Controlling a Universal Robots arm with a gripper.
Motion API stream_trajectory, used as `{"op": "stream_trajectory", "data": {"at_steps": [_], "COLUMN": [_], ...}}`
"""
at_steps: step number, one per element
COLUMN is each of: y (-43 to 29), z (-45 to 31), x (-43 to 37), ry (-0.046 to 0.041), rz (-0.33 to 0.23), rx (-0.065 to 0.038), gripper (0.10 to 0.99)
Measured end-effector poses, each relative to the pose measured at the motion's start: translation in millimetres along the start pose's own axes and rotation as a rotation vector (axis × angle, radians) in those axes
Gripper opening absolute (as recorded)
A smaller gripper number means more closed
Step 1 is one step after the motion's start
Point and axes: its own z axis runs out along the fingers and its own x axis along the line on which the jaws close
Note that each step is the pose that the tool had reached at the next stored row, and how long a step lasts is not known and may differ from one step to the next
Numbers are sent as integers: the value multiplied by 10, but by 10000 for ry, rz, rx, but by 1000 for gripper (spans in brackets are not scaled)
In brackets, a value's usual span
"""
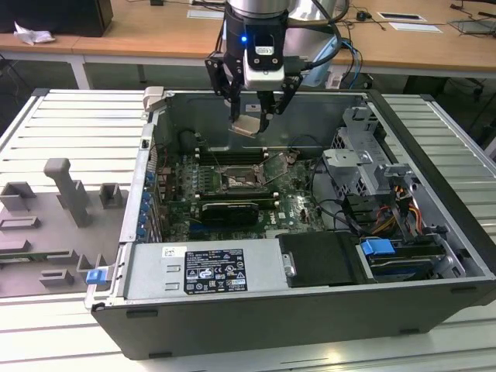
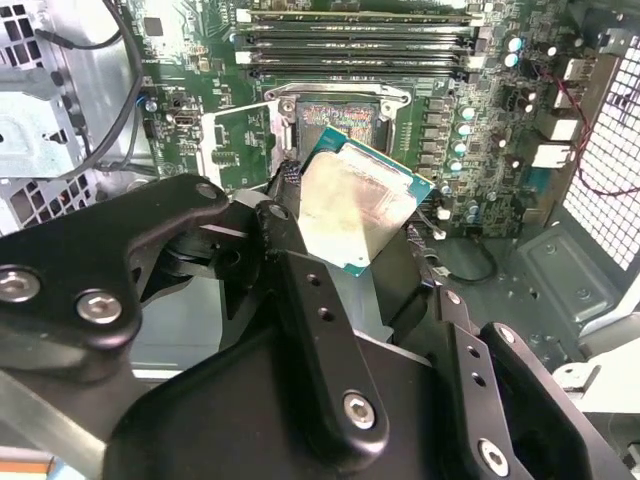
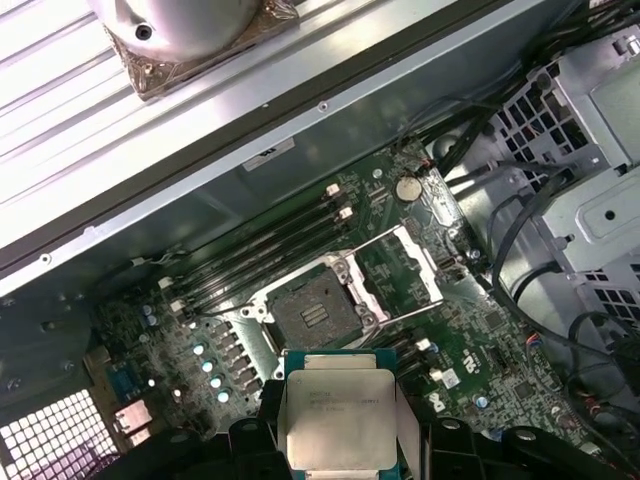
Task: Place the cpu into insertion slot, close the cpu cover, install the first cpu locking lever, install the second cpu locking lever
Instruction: 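Place the cpu into insertion slot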
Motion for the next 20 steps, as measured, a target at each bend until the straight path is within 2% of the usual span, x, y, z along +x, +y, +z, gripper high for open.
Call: {"op": "stream_trajectory", "data": {"at_steps": [13,20], "y": [-1,-4], "z": [14,45], "x": [0,-1], "ry": [-66,-159], "rz": [731,1733], "rx": [-16,-25], "gripper": [529,529]}}
